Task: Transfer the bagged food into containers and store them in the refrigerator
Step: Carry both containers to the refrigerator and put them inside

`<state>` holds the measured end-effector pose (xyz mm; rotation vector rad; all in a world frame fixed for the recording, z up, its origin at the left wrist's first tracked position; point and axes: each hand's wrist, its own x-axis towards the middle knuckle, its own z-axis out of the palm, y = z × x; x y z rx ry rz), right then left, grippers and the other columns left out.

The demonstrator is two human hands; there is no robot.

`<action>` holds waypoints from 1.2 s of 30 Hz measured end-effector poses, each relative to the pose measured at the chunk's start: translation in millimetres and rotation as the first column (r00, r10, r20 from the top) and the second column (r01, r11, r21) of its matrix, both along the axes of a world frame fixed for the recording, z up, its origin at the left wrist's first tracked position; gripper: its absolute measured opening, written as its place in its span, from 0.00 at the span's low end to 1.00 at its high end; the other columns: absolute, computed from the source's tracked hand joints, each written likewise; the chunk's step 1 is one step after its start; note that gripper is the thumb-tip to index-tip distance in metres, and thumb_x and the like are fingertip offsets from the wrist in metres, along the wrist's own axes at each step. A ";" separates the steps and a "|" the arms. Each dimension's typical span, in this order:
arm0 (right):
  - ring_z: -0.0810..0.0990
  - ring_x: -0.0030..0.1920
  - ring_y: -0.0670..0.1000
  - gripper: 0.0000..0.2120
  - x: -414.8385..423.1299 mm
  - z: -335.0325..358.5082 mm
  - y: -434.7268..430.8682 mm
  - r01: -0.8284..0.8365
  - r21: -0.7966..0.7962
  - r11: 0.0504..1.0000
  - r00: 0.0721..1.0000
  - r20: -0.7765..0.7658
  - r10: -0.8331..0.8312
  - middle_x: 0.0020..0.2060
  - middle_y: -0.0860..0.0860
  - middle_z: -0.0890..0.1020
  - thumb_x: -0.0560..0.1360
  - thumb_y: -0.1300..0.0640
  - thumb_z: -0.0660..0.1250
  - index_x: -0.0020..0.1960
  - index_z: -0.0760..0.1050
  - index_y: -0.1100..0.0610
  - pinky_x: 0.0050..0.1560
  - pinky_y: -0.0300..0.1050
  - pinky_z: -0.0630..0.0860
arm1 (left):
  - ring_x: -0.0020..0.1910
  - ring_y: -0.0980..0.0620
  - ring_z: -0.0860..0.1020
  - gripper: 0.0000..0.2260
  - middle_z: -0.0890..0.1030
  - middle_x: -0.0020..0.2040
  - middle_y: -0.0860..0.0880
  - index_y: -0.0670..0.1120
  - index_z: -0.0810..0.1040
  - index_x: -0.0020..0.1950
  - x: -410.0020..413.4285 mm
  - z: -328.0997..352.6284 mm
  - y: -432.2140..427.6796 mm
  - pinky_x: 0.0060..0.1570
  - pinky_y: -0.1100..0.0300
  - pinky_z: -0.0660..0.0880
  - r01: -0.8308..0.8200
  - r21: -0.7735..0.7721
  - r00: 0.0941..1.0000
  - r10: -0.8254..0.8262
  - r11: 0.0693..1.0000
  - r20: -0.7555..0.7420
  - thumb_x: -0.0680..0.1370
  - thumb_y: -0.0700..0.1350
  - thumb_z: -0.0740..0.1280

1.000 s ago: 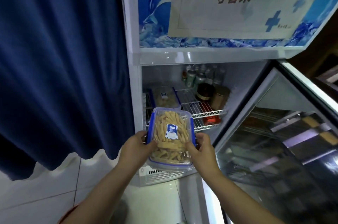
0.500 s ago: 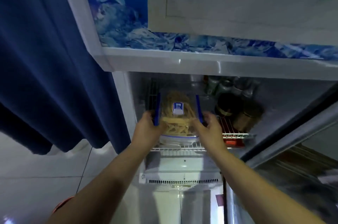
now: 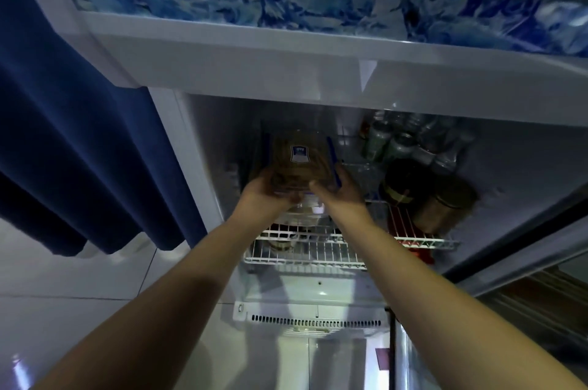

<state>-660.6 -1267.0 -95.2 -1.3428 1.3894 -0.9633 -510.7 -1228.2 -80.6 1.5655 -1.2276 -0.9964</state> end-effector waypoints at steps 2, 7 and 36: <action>0.76 0.61 0.58 0.32 0.6 -3.3 -2.5 -0.029 -0.009 1.000 0.999 -0.028 0.028 0.63 0.58 0.76 0.71 0.56 0.72 0.71 0.64 0.54 0.60 0.58 0.75 | 0.45 0.60 0.75 0.22 0.75 0.44 0.61 0.51 0.72 0.57 -0.4 0.6 -5.9 0.44 0.78 0.69 0.016 0.023 1.000 -0.016 1.000 0.015 0.68 0.38 0.75; 0.76 0.61 0.56 0.29 1.8 -8.3 -8.4 -0.020 -0.063 0.998 0.999 -0.031 0.019 0.62 0.57 0.77 0.72 0.58 0.71 0.70 0.66 0.55 0.61 0.57 0.74 | 0.51 0.54 0.74 0.21 0.73 0.51 0.53 0.47 0.72 0.64 2.4 -1.4 -9.8 0.49 0.66 0.69 0.052 -0.035 0.974 -0.043 0.998 0.224 0.72 0.41 0.72; 0.80 0.47 0.51 0.13 -51.0 110.1 272.4 0.049 -0.329 0.943 0.685 -0.676 -0.271 0.49 0.49 0.81 0.72 0.62 0.66 0.54 0.81 0.53 0.44 0.43 0.73 | 0.59 0.49 0.69 0.13 0.79 0.57 0.49 0.47 0.79 0.58 2.9 79.0 203.4 0.54 0.63 0.63 0.603 -0.234 0.686 -0.347 0.763 0.639 0.73 0.42 0.68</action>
